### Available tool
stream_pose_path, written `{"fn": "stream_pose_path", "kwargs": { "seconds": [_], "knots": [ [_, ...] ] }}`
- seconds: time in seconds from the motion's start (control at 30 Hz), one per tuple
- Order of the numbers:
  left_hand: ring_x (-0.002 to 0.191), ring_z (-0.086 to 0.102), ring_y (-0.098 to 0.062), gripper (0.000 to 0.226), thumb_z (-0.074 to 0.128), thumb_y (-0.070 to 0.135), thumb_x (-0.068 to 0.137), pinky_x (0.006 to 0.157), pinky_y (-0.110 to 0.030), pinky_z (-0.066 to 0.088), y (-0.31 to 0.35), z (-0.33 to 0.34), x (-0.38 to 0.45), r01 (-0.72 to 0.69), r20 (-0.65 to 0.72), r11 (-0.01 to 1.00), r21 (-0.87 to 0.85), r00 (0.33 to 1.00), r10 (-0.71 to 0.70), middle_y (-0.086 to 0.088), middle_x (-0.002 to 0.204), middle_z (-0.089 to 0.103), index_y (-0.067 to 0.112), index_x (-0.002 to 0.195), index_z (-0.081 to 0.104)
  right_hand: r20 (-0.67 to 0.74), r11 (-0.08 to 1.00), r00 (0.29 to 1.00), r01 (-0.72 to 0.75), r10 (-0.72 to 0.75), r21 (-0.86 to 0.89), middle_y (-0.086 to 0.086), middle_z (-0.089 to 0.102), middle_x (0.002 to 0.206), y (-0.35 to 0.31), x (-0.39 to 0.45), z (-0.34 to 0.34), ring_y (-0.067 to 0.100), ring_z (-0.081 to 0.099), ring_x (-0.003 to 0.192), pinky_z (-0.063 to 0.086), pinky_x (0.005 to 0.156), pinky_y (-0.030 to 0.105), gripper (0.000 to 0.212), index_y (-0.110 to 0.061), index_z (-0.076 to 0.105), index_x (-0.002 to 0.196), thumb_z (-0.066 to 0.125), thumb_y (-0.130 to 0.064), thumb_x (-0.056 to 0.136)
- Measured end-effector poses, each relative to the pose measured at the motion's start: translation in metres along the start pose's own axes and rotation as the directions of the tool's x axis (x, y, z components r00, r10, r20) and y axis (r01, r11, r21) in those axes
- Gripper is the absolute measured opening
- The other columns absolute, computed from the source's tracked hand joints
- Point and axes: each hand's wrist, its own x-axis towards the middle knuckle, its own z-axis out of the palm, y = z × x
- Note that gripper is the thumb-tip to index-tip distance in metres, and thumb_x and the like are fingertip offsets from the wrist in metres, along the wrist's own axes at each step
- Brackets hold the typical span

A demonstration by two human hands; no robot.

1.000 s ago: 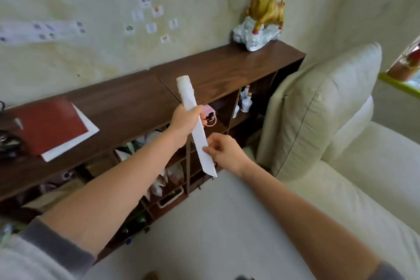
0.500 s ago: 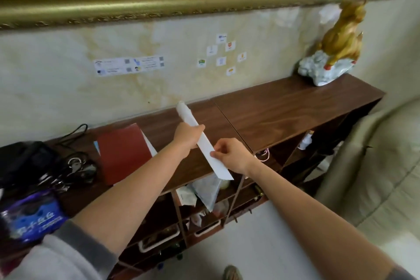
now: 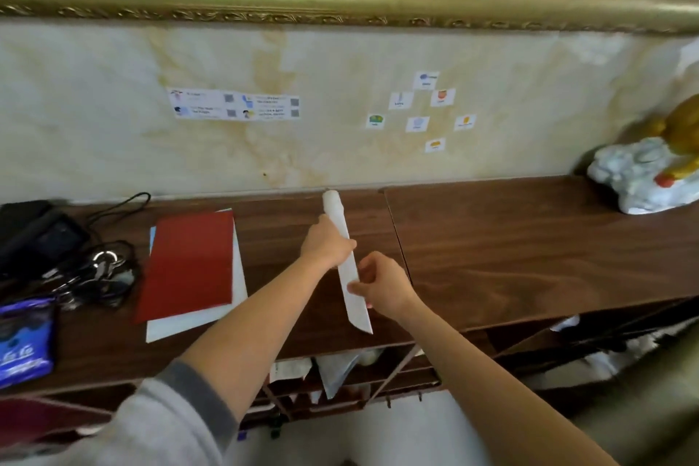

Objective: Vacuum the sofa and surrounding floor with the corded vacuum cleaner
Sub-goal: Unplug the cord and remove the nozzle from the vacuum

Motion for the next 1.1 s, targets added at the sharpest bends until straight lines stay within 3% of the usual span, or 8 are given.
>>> {"fn": "stream_pose_path", "kwargs": {
  "seconds": [0.17, 0.4, 0.47, 0.53, 0.63, 0.8, 0.97, 1.1],
  "knots": [
    [0.102, 0.062, -0.026, 0.065, 0.073, 0.041, 0.081, 0.079, -0.037, 0.057, -0.011, 0.004, 0.007, 0.029, -0.004, 0.992, 0.121, 1.000, -0.029, -0.010, 0.124, 0.056, 0.011, 0.131, 0.045, 0.105, 0.995, 0.994, 0.019, -0.009, -0.096, -0.004, 0.062, 0.085, 0.008, 0.011, 0.007, 0.015, 0.063, 0.078, 0.057, 0.070, 0.032, 0.026, -0.019, 0.053, 0.097, 0.074, -0.023, 0.083],
    [0.112, 0.057, -0.027, 0.069, 0.068, 0.042, 0.085, 0.080, -0.036, 0.050, -0.012, 0.008, 0.008, -0.004, -0.001, 0.976, 0.218, 1.000, 0.004, -0.010, 0.130, 0.051, 0.011, 0.138, 0.037, 0.107, 0.987, 0.993, 0.066, -0.051, -0.148, -0.004, 0.060, 0.086, 0.010, 0.010, 0.007, 0.013, 0.060, 0.074, 0.049, 0.062, 0.025, 0.024, -0.018, 0.055, 0.101, 0.071, -0.026, 0.086],
    [0.117, 0.053, -0.029, 0.065, 0.064, 0.039, 0.089, 0.084, -0.038, 0.049, -0.008, 0.004, 0.005, -0.061, -0.070, 0.954, 0.292, 0.994, 0.085, -0.011, 0.133, 0.046, 0.011, 0.140, 0.035, 0.093, 0.986, 0.993, 0.081, -0.068, -0.143, -0.006, 0.060, 0.085, 0.011, 0.006, 0.005, 0.011, 0.059, 0.074, 0.049, 0.063, 0.024, 0.019, -0.019, 0.056, 0.101, 0.068, -0.026, 0.088],
    [0.119, 0.050, -0.028, 0.055, 0.058, 0.035, 0.094, 0.083, -0.037, 0.049, 0.000, 0.000, -0.001, -0.206, -0.108, 0.899, 0.386, 0.958, 0.266, -0.010, 0.133, 0.046, 0.011, 0.139, 0.037, 0.017, 0.988, 0.998, 0.070, -0.068, -0.135, -0.007, 0.061, 0.085, 0.017, -0.003, 0.002, 0.011, 0.058, 0.075, 0.047, 0.066, 0.024, 0.017, -0.018, 0.059, 0.103, 0.065, -0.026, 0.089],
    [0.109, 0.057, -0.023, 0.045, 0.053, 0.032, 0.096, 0.078, -0.036, 0.050, 0.016, 0.001, -0.014, -0.439, -0.011, 0.804, 0.401, 0.875, 0.483, -0.004, 0.120, 0.059, 0.014, 0.136, 0.044, -0.122, 0.996, 0.993, -0.002, -0.008, -0.086, -0.006, 0.062, 0.085, 0.031, -0.023, -0.008, 0.011, 0.058, 0.078, 0.049, 0.068, 0.026, 0.013, -0.018, 0.061, 0.103, 0.062, -0.024, 0.091],
    [0.105, 0.060, -0.021, 0.039, 0.054, 0.032, 0.095, 0.082, -0.038, 0.052, 0.036, 0.033, -0.063, -0.694, 0.283, 0.645, 0.319, 0.719, 0.634, 0.000, 0.112, 0.065, 0.018, 0.132, 0.050, -0.318, 0.971, 0.918, -0.222, 0.237, 0.084, -0.001, 0.065, 0.080, 0.078, -0.093, -0.007, 0.018, 0.063, 0.076, 0.054, 0.072, 0.038, 0.006, -0.017, 0.062, 0.093, 0.059, -0.020, 0.090],
    [0.104, 0.060, -0.026, 0.036, 0.054, 0.033, 0.095, 0.086, -0.037, 0.050, 0.019, 0.107, -0.141, -0.886, 0.706, 0.390, 0.252, 0.444, 0.552, -0.004, 0.111, 0.065, 0.015, 0.126, 0.052, -0.299, 0.768, 0.712, -0.541, 0.635, 0.342, 0.011, 0.069, 0.083, 0.141, -0.230, 0.059, 0.031, 0.066, 0.077, 0.057, 0.071, 0.041, 0.010, -0.011, 0.063, 0.083, 0.055, -0.016, 0.087],
    [0.117, 0.054, -0.029, 0.040, 0.052, 0.034, 0.094, 0.093, -0.036, 0.046, -0.011, 0.170, -0.240, -0.977, 0.897, 0.108, 0.186, 0.214, 0.387, -0.007, 0.130, 0.055, 0.015, 0.129, 0.050, -0.244, 0.499, 0.441, -0.680, 0.864, 0.538, 0.014, 0.069, 0.087, 0.172, -0.369, 0.129, 0.031, 0.067, 0.082, 0.057, 0.076, 0.040, 0.013, -0.017, 0.058, 0.076, 0.056, -0.014, 0.088]
  ]
}}
